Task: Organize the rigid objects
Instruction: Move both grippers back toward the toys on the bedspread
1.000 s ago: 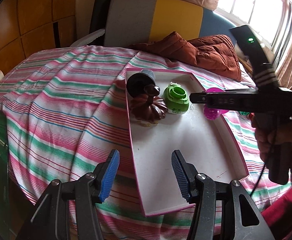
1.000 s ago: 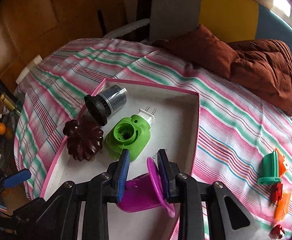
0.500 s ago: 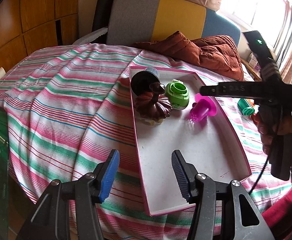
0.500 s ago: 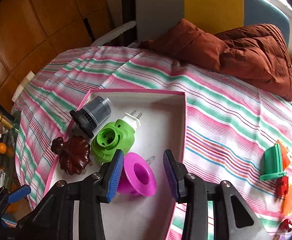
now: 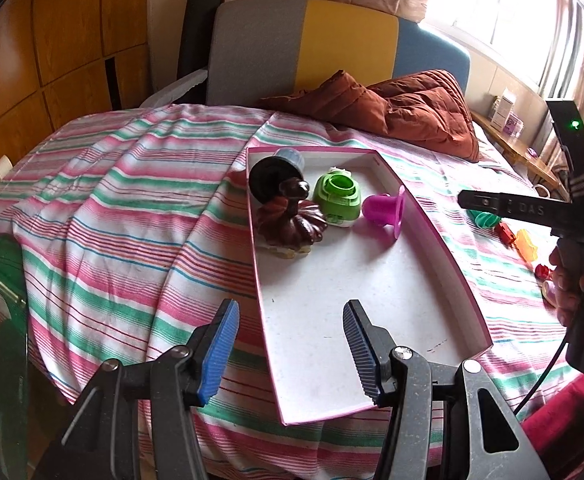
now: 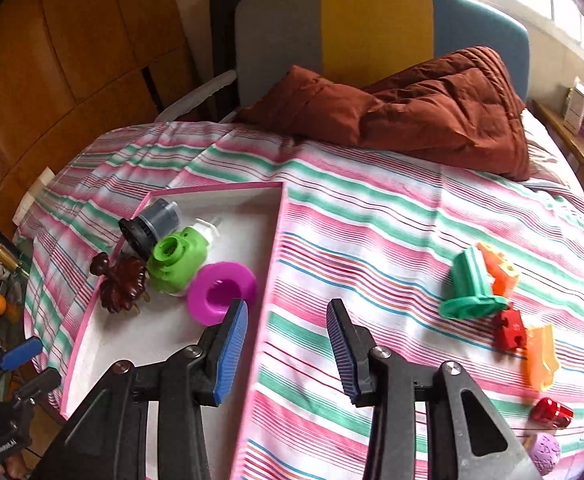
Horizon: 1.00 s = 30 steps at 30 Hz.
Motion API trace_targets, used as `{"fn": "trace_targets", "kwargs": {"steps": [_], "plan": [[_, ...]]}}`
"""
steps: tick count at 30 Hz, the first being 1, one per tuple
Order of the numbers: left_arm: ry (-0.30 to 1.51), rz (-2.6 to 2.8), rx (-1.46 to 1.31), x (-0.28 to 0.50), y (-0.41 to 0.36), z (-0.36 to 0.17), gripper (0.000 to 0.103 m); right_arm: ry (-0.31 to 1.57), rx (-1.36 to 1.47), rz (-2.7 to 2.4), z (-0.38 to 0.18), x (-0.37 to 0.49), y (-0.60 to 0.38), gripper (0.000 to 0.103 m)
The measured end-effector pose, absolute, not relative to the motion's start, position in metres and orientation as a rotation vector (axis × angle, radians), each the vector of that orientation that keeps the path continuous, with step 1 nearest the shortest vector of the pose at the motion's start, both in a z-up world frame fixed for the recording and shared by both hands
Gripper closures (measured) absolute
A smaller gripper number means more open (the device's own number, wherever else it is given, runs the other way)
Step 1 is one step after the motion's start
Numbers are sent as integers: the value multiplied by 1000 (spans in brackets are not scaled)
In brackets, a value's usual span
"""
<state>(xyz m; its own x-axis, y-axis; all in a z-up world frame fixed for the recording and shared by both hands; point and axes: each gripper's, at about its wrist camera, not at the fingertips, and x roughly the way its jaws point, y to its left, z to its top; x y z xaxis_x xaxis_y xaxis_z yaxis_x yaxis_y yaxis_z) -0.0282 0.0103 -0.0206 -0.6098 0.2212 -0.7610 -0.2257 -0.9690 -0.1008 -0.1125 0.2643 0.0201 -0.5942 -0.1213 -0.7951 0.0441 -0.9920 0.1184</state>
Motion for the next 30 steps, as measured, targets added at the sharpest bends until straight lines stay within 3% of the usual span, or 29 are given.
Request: {"fn": "trace_targets", "kwargs": {"steps": [13,19,30], "plan": [[103,2596,-1200,-22,33,-13,48,-151,1491,-2932,11,-81,368,62],[150,2565,-1194,-22,52,-12,48,-456,1566,-3061,-1,-68,430,62],[212,2490,-1138,-30,99,-3,47,-814,1607,-3140,1,-47,474,62]]}}
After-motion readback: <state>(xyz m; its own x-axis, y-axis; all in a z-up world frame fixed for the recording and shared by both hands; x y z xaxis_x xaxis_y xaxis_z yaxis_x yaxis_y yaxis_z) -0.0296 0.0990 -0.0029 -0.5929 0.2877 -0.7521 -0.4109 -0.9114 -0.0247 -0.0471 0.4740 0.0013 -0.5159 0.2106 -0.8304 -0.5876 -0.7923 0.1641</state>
